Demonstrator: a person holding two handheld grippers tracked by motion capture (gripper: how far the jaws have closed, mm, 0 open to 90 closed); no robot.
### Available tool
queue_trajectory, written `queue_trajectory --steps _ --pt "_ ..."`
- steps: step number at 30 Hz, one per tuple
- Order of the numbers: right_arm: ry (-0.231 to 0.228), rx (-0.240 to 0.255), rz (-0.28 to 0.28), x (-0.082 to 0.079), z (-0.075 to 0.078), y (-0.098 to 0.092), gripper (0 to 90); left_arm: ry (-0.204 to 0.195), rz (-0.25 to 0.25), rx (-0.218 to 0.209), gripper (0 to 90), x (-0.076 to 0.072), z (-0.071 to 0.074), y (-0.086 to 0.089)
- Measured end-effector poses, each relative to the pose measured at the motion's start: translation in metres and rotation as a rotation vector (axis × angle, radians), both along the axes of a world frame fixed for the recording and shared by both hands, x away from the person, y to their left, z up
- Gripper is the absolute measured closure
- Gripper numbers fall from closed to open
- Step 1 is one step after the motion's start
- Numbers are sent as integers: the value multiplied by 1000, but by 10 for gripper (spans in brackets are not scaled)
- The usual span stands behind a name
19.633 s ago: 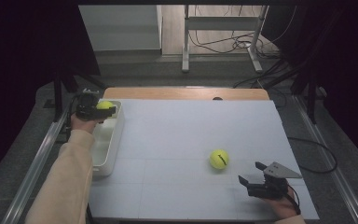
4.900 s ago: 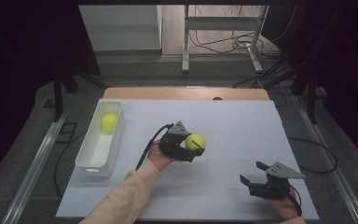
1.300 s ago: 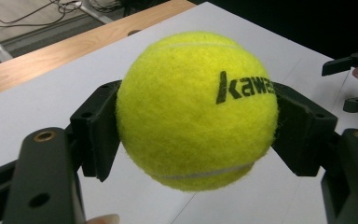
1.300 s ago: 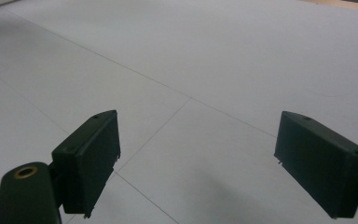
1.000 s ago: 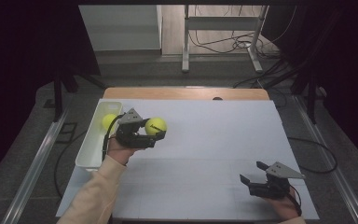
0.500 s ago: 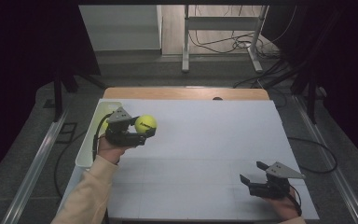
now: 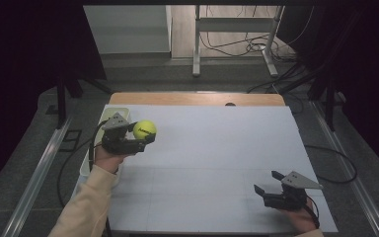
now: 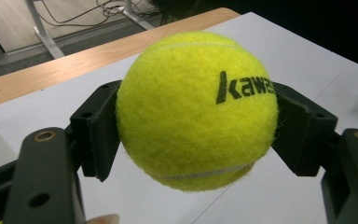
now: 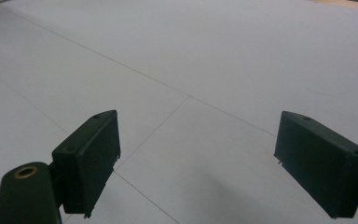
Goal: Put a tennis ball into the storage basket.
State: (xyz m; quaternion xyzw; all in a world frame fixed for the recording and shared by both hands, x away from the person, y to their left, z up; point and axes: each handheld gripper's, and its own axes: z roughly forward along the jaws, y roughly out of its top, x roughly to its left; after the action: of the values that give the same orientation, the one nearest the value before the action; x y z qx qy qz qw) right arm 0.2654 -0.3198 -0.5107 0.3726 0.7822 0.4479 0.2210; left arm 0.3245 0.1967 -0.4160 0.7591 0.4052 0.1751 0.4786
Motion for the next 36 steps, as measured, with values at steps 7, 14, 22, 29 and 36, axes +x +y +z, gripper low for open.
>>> queue_trajectory --steps 7,14,22,29,36 --pt "0 0 -1 0 0 0 146 -3 21 -7 259 -2 0 10" --pt "-1 -1 -1 0 0 0 146 -2 36 -10 259 -5 -1 16" --pt "0 -1 -1 0 0 0 146 -3 57 -17 260 -6 -1 24" --pt "-1 -2 -2 0 0 0 146 -4 72 -15 259 -7 -1 31" --pt "-1 -2 -1 0 0 0 146 -1 105 -18 259 -8 -1 42"
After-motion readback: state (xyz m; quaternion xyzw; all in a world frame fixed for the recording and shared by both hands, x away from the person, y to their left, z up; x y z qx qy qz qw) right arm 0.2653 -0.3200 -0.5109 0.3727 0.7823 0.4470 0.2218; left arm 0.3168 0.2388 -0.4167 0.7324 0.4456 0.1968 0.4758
